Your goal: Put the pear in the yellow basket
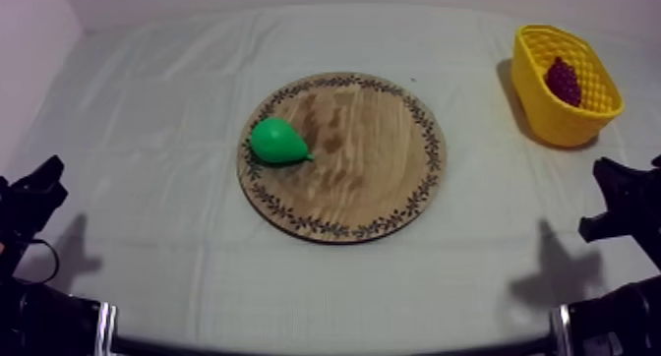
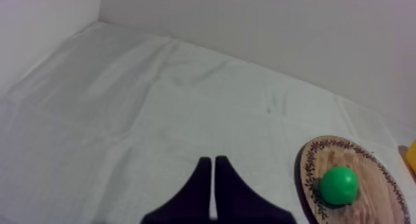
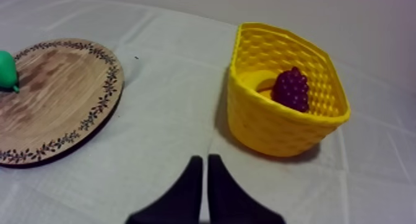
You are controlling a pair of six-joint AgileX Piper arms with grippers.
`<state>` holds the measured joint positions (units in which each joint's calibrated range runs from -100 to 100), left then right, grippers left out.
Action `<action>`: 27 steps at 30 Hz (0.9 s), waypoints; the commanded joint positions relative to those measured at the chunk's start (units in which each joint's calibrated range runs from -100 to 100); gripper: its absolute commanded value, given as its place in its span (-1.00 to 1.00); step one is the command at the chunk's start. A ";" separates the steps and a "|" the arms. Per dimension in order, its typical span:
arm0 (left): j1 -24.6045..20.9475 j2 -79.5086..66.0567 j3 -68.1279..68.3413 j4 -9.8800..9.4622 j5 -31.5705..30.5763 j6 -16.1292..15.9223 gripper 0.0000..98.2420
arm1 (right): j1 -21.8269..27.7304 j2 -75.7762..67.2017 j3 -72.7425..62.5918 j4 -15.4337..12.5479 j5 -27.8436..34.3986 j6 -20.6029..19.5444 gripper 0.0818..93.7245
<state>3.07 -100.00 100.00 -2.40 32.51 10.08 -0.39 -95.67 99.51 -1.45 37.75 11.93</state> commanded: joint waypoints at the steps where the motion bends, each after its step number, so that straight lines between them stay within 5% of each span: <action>1: 0.01 0.00 0.00 -0.02 -0.01 0.00 -1.00 | 0.01 0.00 0.16 0.01 -0.01 0.11 -0.99; 27: 0.01 0.00 0.00 -0.02 -0.01 0.00 -1.00 | -0.31 0.00 0.16 -0.01 -0.01 0.19 -0.97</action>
<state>3.07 -100.00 100.00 -2.40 32.51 10.08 -0.61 -95.67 99.65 -1.45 37.75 12.05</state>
